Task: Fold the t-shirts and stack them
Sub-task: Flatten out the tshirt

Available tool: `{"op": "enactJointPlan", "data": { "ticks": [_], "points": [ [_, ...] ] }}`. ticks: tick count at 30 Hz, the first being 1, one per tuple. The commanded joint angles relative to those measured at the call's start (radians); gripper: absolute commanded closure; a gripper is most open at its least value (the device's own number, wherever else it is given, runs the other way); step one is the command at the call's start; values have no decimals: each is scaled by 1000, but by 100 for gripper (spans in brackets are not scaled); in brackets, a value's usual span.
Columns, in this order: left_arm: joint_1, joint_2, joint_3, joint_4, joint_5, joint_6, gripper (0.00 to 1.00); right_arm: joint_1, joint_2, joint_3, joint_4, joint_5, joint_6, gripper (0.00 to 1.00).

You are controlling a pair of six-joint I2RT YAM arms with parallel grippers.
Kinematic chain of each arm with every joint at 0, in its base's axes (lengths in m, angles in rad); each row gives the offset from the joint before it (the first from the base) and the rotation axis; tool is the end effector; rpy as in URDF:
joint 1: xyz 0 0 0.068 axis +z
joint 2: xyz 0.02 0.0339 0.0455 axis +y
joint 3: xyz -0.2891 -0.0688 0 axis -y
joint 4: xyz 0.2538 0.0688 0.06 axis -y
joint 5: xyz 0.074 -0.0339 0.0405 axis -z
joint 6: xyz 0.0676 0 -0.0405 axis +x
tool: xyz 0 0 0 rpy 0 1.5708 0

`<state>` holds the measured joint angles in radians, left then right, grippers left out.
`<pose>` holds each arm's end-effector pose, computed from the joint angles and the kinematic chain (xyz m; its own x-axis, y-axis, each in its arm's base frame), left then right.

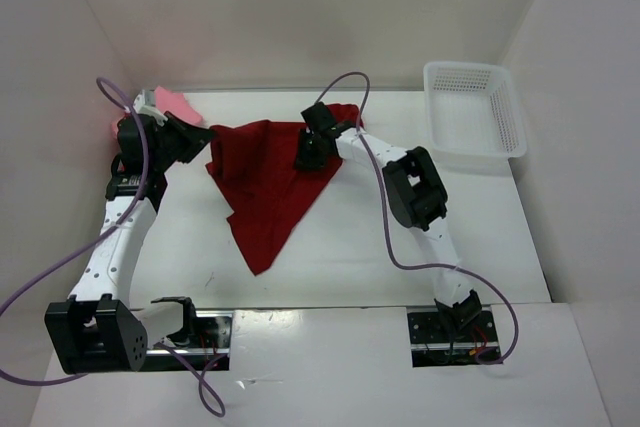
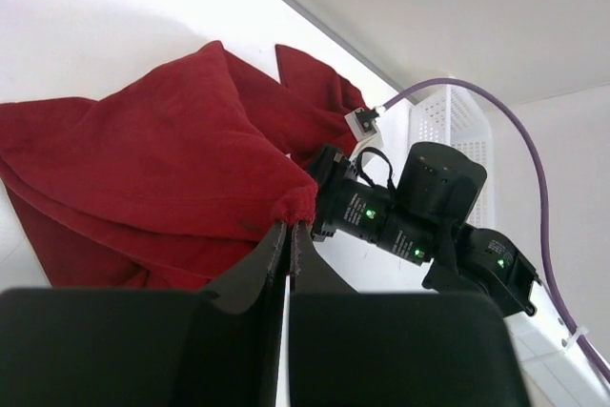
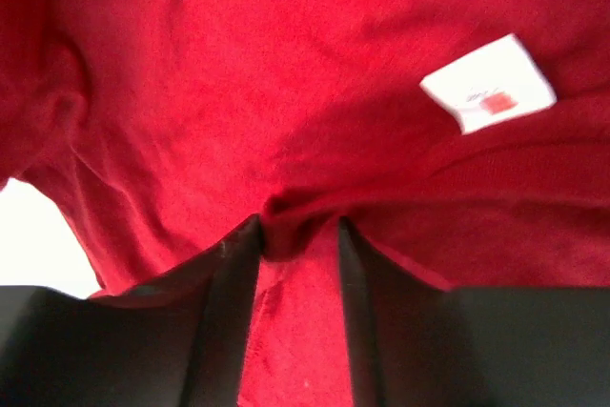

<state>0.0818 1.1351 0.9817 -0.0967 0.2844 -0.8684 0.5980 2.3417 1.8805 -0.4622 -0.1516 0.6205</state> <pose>0.2931 0.0050 0.3617 -0.3063 -0.7602 -0.5729 -0.0639 0.6169 -0.7844 0.4574 0.3239 0.1493 -0.9037 0.0799 -0.4206 -0.1307 0.8841 0.4487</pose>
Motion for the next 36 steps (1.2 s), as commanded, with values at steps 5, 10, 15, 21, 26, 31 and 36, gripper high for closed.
{"op": "enactJointPlan", "data": {
  "ticks": [5, 10, 15, 21, 26, 31, 36],
  "points": [
    [-1, -17, 32, 40, -10, 43, 100, -3, -37, 31, -50, 75, 24, 99],
    [-1, -17, 31, -23, -79, 143, 100, -55, -388, -299, -39, 72, -36, 100],
    [-1, -72, -47, -113, -175, 189, 100, -304, -802, -707, -97, 73, -68, 100],
    [-1, -139, -156, -236, -319, 224, 90, -553, -927, -897, -130, 1, -142, 67],
    [-1, -178, -184, -302, -360, 210, 44, -544, -930, -837, -121, -9, -151, 45],
    [-1, -189, -210, -273, -277, 186, 35, -407, -930, -793, -89, 0, -142, 70],
    [9, -150, -233, -242, -223, 129, 37, -267, -843, -745, -59, -49, -119, 90]
  ]
}}
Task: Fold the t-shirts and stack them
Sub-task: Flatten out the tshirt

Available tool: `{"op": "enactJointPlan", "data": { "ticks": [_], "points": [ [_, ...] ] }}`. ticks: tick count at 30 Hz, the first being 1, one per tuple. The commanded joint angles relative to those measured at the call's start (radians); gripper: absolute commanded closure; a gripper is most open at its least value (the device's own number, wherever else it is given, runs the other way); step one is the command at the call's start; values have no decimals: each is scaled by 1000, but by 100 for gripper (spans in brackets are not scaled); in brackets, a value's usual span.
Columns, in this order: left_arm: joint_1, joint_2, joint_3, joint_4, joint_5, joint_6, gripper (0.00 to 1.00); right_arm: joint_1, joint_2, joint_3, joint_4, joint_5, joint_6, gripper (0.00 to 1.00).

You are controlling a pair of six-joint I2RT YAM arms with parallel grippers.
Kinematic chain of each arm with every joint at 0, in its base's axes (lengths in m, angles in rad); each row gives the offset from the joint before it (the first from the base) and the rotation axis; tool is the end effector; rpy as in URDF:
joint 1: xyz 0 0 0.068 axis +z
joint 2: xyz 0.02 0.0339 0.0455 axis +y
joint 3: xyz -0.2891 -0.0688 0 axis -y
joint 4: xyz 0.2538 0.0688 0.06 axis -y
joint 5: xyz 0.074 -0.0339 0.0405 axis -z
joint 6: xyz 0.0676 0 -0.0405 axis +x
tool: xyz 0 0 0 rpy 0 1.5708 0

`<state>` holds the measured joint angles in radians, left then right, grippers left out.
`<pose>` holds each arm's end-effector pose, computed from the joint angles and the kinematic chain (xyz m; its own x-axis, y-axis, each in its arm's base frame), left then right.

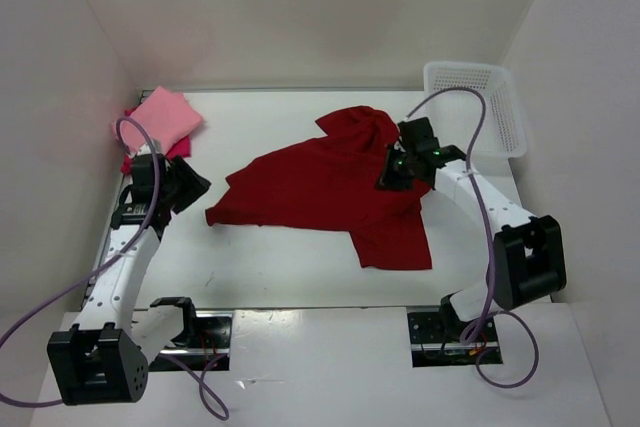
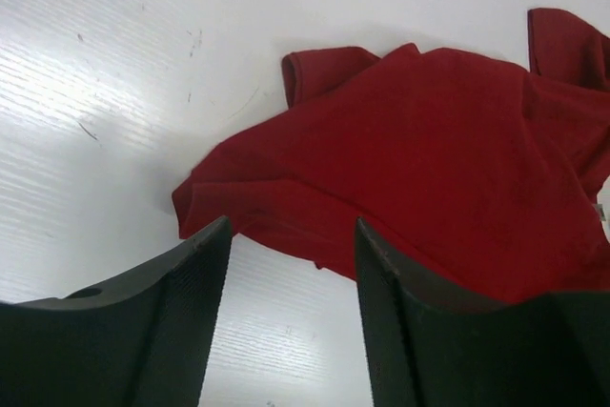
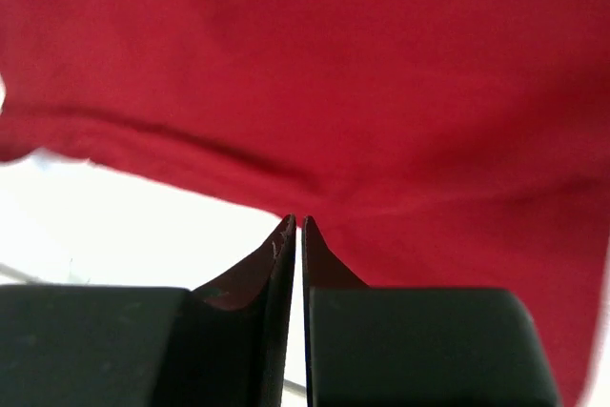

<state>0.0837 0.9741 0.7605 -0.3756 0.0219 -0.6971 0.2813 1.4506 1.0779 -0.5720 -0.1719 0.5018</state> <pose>0.2353 0.0183 0.2788 -0.3826 -0.6762 -0.6296 -0.4057 0.7352 -0.5431 0.3099 0.1016 0.2500 -0.8604 0.2447 -0.4471 0.0502 0.9137 0.4034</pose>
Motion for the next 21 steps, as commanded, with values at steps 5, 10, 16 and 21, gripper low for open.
{"op": "enactJointPlan", "data": {
  "ticks": [5, 10, 16, 21],
  "points": [
    [39, 23, -171, 52, 113, -224, 61, 61, 34, 43, 95, -29, 9, 83],
    [39, 43, -259, 224, 157, -417, 36, 61, 44, 18, 95, -67, -11, 76],
    [39, 159, -139, 207, 90, -364, 25, 61, 22, -36, 113, -78, -20, 72],
    [39, 157, -139, 173, 90, -409, 33, 61, 22, -27, 124, -90, -20, 70]
  ]
}}
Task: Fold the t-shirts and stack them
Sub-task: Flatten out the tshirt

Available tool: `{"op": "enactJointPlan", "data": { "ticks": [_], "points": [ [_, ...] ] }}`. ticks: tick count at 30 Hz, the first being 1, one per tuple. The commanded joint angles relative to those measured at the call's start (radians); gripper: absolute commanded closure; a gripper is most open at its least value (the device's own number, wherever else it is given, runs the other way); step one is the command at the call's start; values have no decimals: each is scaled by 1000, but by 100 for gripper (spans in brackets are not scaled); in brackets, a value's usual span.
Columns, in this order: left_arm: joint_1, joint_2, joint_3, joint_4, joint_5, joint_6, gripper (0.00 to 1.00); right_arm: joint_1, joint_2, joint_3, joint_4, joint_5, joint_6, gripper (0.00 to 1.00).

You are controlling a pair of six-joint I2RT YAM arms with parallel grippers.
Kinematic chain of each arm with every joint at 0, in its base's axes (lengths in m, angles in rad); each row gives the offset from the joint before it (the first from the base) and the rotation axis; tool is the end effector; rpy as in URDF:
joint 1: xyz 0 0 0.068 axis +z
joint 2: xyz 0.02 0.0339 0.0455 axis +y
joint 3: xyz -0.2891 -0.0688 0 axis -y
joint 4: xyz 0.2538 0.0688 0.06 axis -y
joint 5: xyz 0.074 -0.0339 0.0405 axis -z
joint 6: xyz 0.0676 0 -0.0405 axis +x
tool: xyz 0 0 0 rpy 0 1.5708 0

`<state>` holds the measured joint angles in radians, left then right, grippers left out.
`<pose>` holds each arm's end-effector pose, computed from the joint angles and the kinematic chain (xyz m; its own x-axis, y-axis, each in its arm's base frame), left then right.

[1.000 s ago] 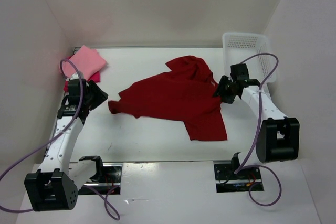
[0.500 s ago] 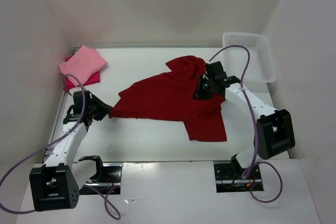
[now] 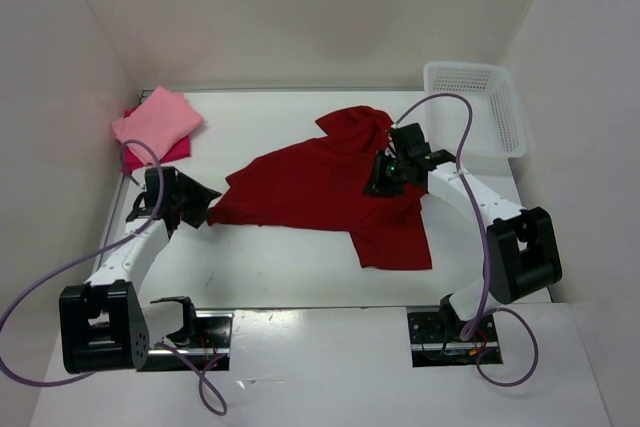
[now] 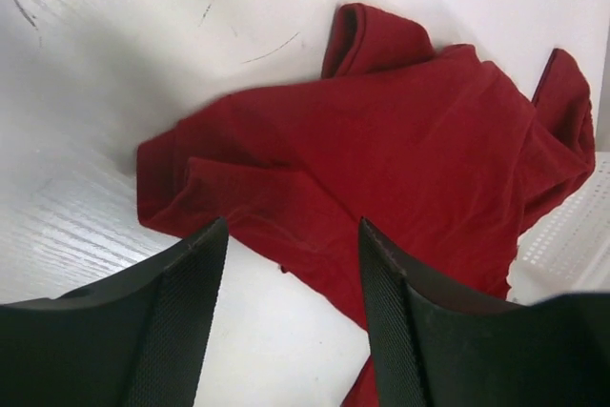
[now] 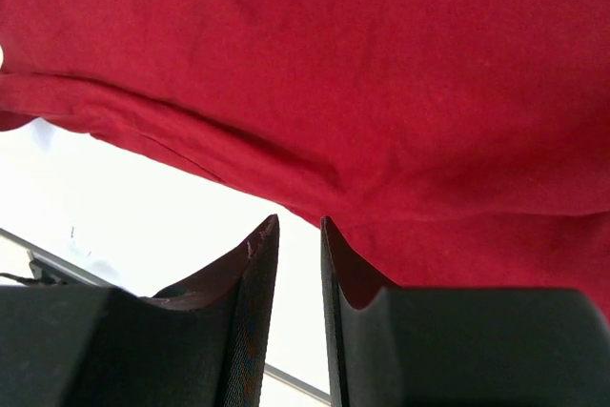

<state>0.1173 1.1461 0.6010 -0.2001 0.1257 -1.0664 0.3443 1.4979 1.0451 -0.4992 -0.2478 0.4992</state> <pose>0.2519 0.0212 0.2010 -0.3039 -0.9104 -0.2808 -0.6015 0.4119 -0.6845 0.3091 0.1285 0.2311 -0.8940 0.1725 -0.4136 -0.0378 0.8907 0.4531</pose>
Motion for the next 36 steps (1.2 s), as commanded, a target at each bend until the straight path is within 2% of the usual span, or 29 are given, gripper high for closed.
{"op": "enactJointPlan", "data": {
  "ticks": [1, 2, 3, 7, 10, 13, 19, 30, 36],
  "points": [
    [5, -25, 20, -18, -26, -40, 37, -2, -25, 15, 51, -15, -17, 70],
    [5, -25, 31, -30, -44, -40, 42, -2, -25, 15, 60, -15, -17, 70],
    [5, -16, 46, -44, -44, -40, 44, -2, -25, 15, 60, -15, -17, 70],
    [5, 75, 79, -68, -8, -49, 44, -2, -25, 15, 70, -15, -27, 69],
    [5, 84, 79, -90, -21, -49, 44, -2, -45, 4, 79, -15, -27, 69],
    [5, 57, 69, -114, -66, -67, 35, -2, -54, 4, 79, -15, -27, 69],
    [15, 70, 49, -114, -66, -76, 35, -2, -64, -5, 79, -24, -36, 69],
    [15, 201, 82, -32, -89, -98, 53, -2, -84, -16, 88, -33, -36, 69],
    [15, 224, 72, -9, -89, -89, 70, -2, -93, -16, 79, -33, -36, 69]
  ]
}}
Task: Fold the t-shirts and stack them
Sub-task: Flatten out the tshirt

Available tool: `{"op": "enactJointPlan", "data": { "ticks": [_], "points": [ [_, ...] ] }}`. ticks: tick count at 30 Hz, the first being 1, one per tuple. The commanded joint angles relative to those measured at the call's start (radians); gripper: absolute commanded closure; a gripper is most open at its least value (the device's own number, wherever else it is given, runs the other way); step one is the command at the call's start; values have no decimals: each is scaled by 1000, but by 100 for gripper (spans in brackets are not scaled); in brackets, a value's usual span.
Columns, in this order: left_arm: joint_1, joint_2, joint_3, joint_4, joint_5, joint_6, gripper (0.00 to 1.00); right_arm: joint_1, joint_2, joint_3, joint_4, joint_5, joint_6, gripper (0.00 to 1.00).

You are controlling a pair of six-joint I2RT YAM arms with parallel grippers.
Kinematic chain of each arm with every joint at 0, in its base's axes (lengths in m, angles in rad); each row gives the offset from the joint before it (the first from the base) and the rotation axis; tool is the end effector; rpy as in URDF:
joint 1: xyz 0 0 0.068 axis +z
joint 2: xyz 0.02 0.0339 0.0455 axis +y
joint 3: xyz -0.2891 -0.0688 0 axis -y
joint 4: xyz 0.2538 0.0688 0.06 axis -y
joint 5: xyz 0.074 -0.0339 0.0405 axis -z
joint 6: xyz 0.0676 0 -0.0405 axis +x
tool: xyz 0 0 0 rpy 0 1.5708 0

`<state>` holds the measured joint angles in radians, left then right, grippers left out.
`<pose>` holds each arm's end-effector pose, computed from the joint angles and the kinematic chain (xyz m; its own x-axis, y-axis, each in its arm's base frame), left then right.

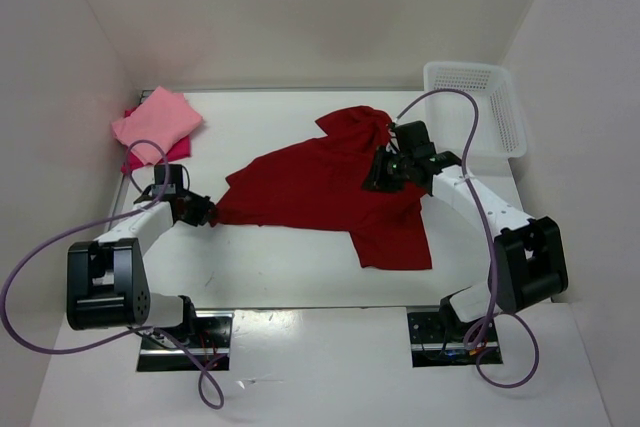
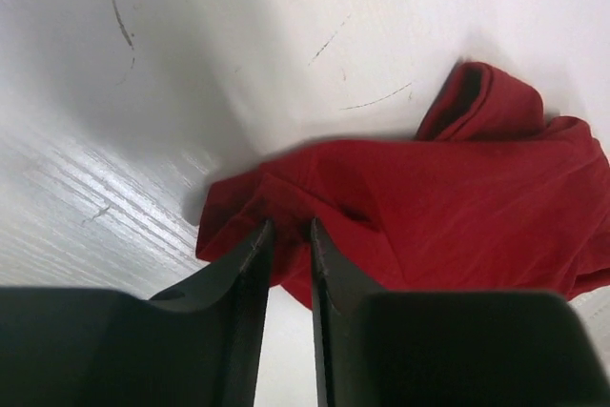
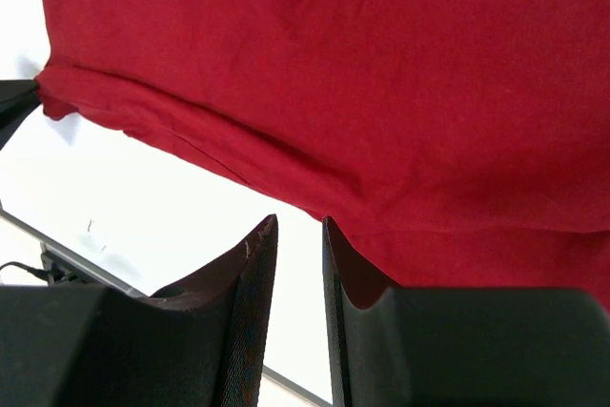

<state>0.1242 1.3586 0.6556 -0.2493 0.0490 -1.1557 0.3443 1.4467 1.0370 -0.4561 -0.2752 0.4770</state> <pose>0.2719 0.0306 0.1625 -0.2386 -0.9509 -0.1973 -0.7784 0.3087 -0.5467 0.3054 0.1290 0.2484 -0.8621 0.1602 -0.4807 -0.1067 0.8700 0.4814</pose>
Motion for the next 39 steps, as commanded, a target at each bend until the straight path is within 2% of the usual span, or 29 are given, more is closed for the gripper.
{"op": "enactJointPlan", "data": {
  "ticks": [1, 3, 6, 8, 11, 14, 18, 23, 27, 29, 30, 31, 32, 35, 37, 39],
  "points": [
    [8, 11, 18, 41, -12, 1, 72, -2, -42, -8, 36, -5, -14, 69],
    [8, 22, 18, 51, -12, 1, 78, -2, -42, 1, 36, -5, -14, 69],
    [8, 31, 18, 61, -21, 1, 95, -2, -42, 1, 27, -5, -14, 68],
    [8, 21, 32, 61, -21, 19, 100, -2, -51, 1, 17, 4, -14, 68],
    [8, -44, 53, 50, -31, 31, 100, -2, -60, 1, 5, 13, -14, 68],
    [17, -188, 91, 28, -31, 56, 100, -2, -80, 1, -15, 13, -14, 68],
    [8, -305, 174, -34, -31, 149, 100, -2, -80, 1, -15, 22, -14, 68],
    [-24, -436, 41, -109, 2, 160, 100, -2, -46, -8, -15, 1, -14, 60],
    [-43, -573, -86, -256, -83, 120, 91, -2, -37, -8, -26, 24, -14, 58],
    [-43, -721, -146, -307, -101, 62, 69, -2, -6, -8, -45, 39, -14, 56],
    [-52, -844, -160, -324, -101, -3, 62, -2, -6, -18, -46, 53, -14, 56],
    [-52, -892, -184, -346, -101, -47, 52, -11, 12, -18, -46, 53, -14, 55],
    [-43, -952, -195, -384, -88, -94, 47, -11, 21, -18, -46, 53, -14, 55],
    [-34, -929, -205, -395, -77, -95, 32, -11, 34, -18, -46, 62, -14, 55],
    [-34, -837, -177, -386, -77, -69, 3, -11, 34, -18, -35, 50, -5, 55],
    [-34, -770, -157, -346, -64, -56, 0, -11, 43, -18, -24, 39, -5, 54]
  ]
}}
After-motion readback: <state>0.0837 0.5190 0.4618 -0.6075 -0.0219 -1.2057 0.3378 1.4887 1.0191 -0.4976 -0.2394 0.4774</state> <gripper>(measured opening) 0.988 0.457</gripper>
